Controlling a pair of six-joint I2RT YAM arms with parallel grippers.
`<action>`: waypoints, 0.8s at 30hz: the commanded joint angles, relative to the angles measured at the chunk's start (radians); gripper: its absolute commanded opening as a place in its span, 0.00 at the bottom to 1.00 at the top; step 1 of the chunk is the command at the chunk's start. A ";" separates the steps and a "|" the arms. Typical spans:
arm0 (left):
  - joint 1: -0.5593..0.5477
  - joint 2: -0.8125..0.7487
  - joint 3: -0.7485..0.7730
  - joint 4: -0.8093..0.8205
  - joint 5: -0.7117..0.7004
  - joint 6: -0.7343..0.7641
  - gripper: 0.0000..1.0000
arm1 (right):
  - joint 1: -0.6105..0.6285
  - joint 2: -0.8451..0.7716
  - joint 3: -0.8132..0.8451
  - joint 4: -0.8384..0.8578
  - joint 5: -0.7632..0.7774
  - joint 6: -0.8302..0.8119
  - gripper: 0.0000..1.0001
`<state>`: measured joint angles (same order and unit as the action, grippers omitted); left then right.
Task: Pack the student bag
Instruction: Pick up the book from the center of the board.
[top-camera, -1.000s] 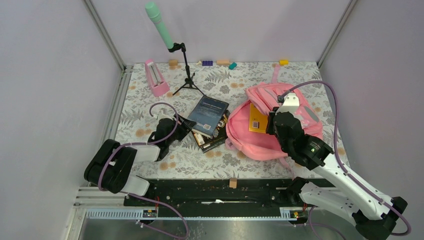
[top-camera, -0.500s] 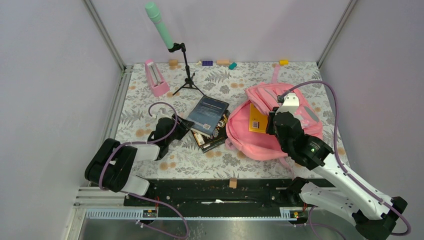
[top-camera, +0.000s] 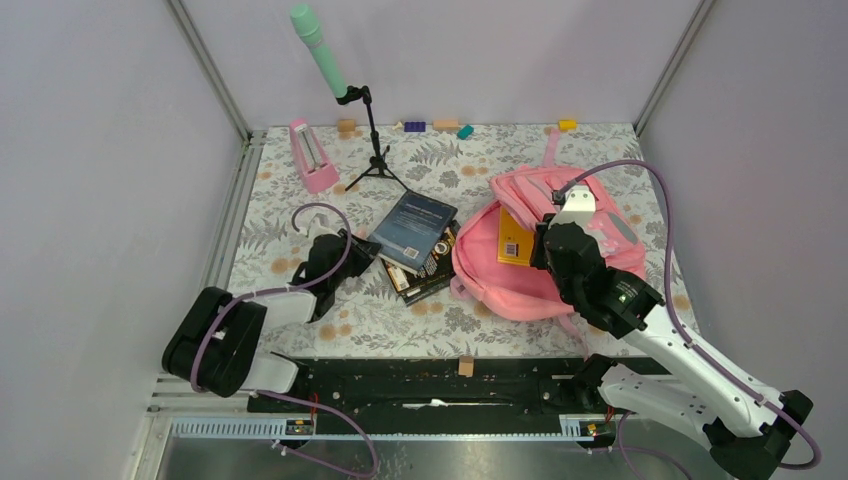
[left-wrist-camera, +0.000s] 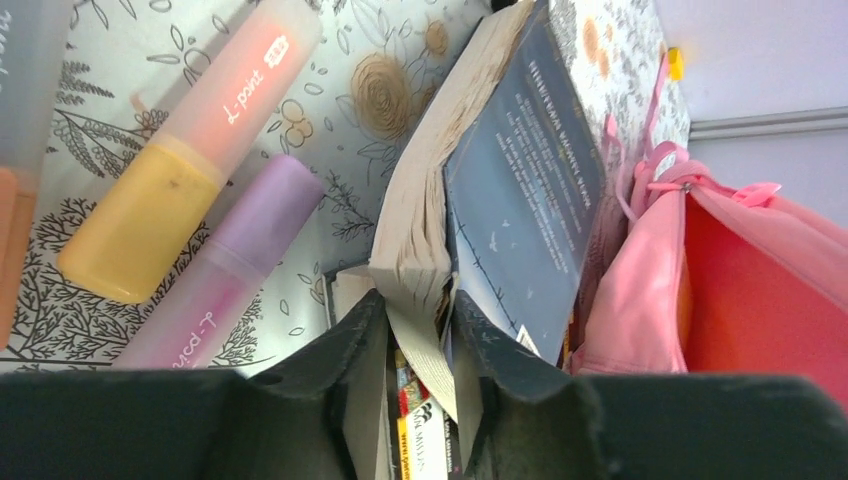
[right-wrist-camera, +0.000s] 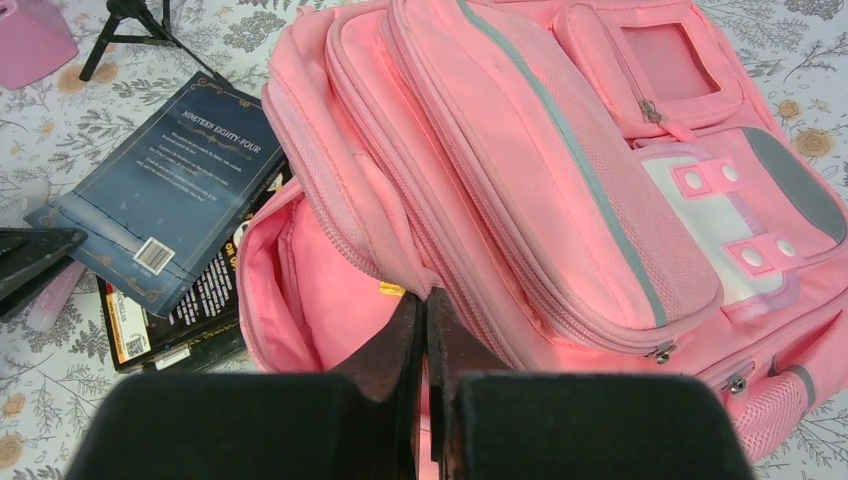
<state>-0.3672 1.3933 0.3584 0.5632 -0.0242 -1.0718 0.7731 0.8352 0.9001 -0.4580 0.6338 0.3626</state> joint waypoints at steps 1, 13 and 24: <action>0.005 -0.101 -0.002 -0.015 -0.076 0.054 0.24 | 0.007 -0.004 0.045 0.072 0.035 -0.006 0.00; 0.005 -0.383 -0.060 -0.186 -0.131 0.156 0.08 | 0.007 -0.003 0.044 0.073 0.014 0.009 0.00; 0.016 -0.594 -0.096 -0.173 0.001 0.232 0.00 | 0.007 -0.026 0.041 0.068 0.001 0.014 0.00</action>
<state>-0.3653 0.8726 0.2676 0.3023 -0.1051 -0.8711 0.7734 0.8341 0.9001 -0.4587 0.6228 0.3637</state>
